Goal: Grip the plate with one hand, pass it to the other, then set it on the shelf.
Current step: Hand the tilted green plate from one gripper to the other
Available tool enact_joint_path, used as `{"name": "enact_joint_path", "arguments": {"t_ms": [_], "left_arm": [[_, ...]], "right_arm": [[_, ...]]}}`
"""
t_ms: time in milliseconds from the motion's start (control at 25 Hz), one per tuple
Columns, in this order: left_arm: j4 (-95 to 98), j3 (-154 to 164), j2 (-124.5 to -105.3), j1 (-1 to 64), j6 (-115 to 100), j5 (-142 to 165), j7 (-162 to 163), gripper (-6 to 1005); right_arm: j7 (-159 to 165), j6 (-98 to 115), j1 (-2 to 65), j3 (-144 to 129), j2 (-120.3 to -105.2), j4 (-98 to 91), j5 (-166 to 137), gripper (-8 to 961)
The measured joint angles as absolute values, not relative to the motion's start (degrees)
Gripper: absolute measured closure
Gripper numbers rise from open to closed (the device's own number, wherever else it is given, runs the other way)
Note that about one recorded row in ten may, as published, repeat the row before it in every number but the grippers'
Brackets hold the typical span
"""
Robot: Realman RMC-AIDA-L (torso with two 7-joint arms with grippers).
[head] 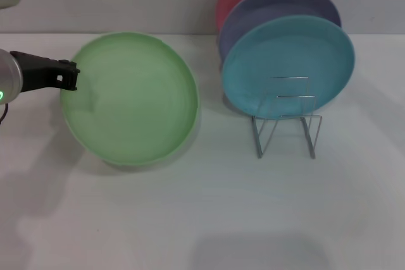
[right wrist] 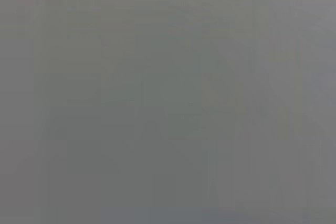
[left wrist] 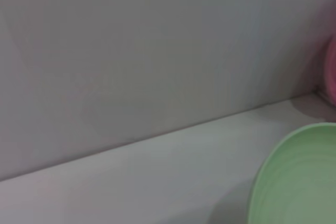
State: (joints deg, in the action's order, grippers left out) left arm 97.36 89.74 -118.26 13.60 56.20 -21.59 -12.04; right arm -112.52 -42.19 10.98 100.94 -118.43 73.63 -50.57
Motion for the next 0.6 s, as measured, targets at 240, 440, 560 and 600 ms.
{"name": "enact_joint_path", "arguments": {"t_ms": [240, 440, 560, 600], "left_arm": [[98.34, 89.64, -118.17, 13.0, 55.3, -21.46, -12.04, 965], [99.85, 89.53, -118.12, 12.82, 54.41, -21.43, -12.63, 963], [101.36, 89.69, -118.14, 12.65, 53.67, -21.44, -13.09, 962], [101.36, 89.69, -118.14, 12.65, 53.67, -21.44, -13.09, 962]], "right_arm": [[-73.56, -40.82, 20.61, 101.04, -117.37, 84.56, -90.31, 127], [-46.42, -50.99, 32.5, 101.66, -116.81, 85.58, -116.51, 127], [-37.51, -57.37, 40.69, 102.8, -116.21, 80.66, -124.29, 128], [-37.51, -57.37, 40.69, 102.8, -116.21, 80.66, -124.29, 128]]}}
